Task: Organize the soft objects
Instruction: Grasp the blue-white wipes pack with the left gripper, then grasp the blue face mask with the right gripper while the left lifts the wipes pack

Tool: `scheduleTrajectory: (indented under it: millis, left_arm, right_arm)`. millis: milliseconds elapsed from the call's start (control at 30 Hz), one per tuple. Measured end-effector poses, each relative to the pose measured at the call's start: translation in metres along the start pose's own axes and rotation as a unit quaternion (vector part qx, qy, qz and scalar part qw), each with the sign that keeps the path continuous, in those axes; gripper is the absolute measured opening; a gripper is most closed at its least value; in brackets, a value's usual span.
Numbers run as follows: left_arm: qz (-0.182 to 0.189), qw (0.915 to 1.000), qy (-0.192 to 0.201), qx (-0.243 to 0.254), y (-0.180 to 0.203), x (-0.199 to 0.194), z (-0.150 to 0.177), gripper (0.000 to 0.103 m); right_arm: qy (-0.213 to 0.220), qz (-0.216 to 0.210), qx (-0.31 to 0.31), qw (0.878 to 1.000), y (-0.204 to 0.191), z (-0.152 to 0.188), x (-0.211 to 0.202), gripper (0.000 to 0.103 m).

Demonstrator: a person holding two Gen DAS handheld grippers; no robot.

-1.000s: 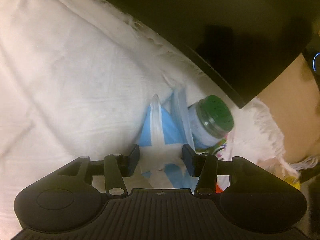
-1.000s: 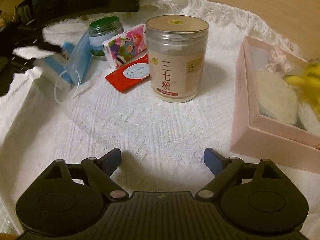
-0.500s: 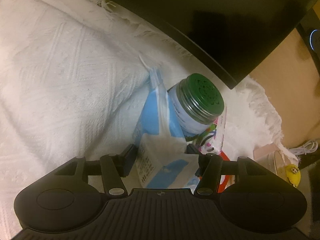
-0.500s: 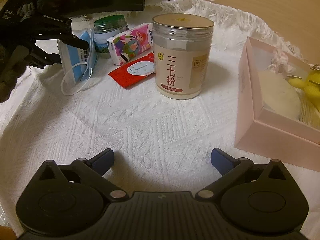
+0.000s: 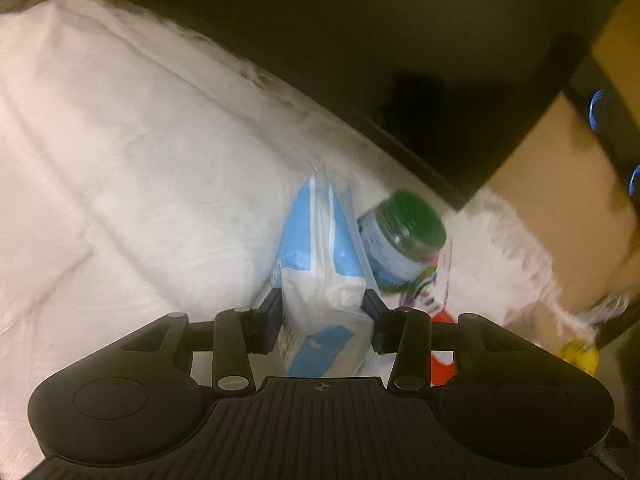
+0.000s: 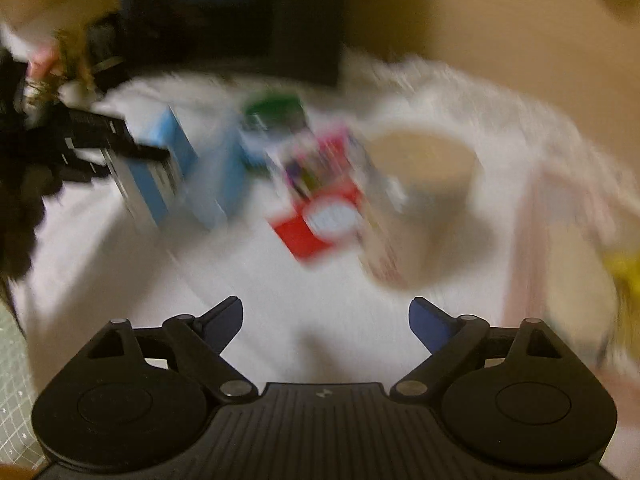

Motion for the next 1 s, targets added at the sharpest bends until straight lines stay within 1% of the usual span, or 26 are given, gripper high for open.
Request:
scheduleTrajectory:
  millis: [100, 167, 233, 333, 367, 400, 433, 467, 500, 533, 567, 600, 667, 767, 833, 900, 1000]
  left_arm:
    - [0.0, 0.9999, 0.012, -0.011, -0.01, -0.017, -0.004, 0.047]
    - [-0.003, 0.9997, 0.016, -0.015, -0.016, -0.025, -0.006, 0.047]
    - [-0.007, 0.9995, 0.02, -0.022, -0.023, -0.032, -0.007, 0.047]
    - [-0.013, 0.9991, 0.022, -0.035, -0.034, -0.04, -0.006, 0.047]
    - [-0.013, 0.9989, 0.021, -0.04, -0.038, -0.043, -0.004, 0.047]
    - [-0.014, 0.9987, 0.021, -0.043, -0.041, -0.045, -0.003, 0.047]
    - [-0.014, 0.9985, 0.022, -0.047, -0.045, -0.048, -0.001, 0.047]
    - [-0.015, 0.9983, 0.022, -0.051, -0.049, -0.05, 0.0, 0.047]
    - [-0.016, 0.998, 0.024, -0.056, -0.054, -0.053, 0.001, 0.047]
    - [-0.017, 0.9978, 0.026, -0.059, -0.058, -0.055, 0.001, 0.047]
    - [-0.019, 0.9976, 0.029, -0.06, -0.061, -0.057, -0.001, 0.047]
    - [-0.021, 0.9973, 0.034, -0.061, -0.065, -0.059, -0.006, 0.047]
    - [-0.025, 0.9966, 0.052, -0.058, -0.068, -0.063, -0.022, 0.047]
    - [-0.032, 0.9951, 0.086, -0.038, -0.06, -0.072, -0.057, 0.047]
    - [-0.027, 0.9937, 0.108, -0.016, -0.046, -0.077, -0.082, 0.047]
    - [-0.018, 0.9921, 0.124, 0.006, -0.027, -0.082, -0.102, 0.047]
    - [0.009, 0.9893, 0.141, 0.034, 0.009, -0.086, -0.126, 0.047]
  right_arm:
    - [0.014, -0.028, -0.018, 0.999, -0.021, -0.033, 0.017, 0.086]
    - [0.008, -0.044, -0.018, 0.999, -0.036, -0.056, 0.041, 0.086]
    - [-0.008, -0.052, -0.029, 0.998, -0.053, -0.076, 0.072, 0.086]
    - [-0.035, -0.025, -0.051, 0.998, -0.077, -0.09, 0.123, 0.085]
    - [-0.042, -0.013, -0.058, 0.997, -0.083, -0.093, 0.139, 0.081]
    - [-0.049, 0.001, -0.069, 0.996, -0.09, -0.095, 0.153, 0.074]
    - [-0.056, 0.014, -0.079, 0.995, -0.096, -0.096, 0.163, 0.07]
    - [-0.066, 0.023, -0.09, 0.994, -0.102, -0.097, 0.173, 0.054]
    - [-0.076, 0.03, -0.096, 0.992, -0.105, -0.097, 0.181, 0.031]
    - [-0.086, 0.038, -0.101, 0.99, -0.108, -0.096, 0.185, 0.02]
    - [-0.091, 0.039, -0.102, 0.99, -0.108, -0.098, 0.186, 0.006]
    - [-0.09, 0.033, -0.099, 0.99, -0.108, -0.101, 0.184, 0.004]
    - [-0.071, 0.013, -0.1, 0.992, -0.113, -0.111, 0.168, 0.003]
    - [-0.023, 0.0, -0.103, 0.994, -0.114, -0.132, 0.131, 0.002]
    - [0.012, -0.005, -0.092, 0.996, -0.108, -0.149, 0.101, 0.002]
    - [0.037, -0.002, -0.078, 0.996, -0.097, -0.161, 0.074, 0.002]
    - [0.071, 0.012, -0.055, 0.996, -0.074, -0.172, 0.032, 0.002]
Point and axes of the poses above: each gripper's, at about its wrist camera, not at the fingertips, and x roughly the way its jaws point, y to its right, z to its underside, the point moved 2 cm from there along x, roughly the way its jaws point, and after that the axes turned 5 degrees about -z, right-handed, at the moved point
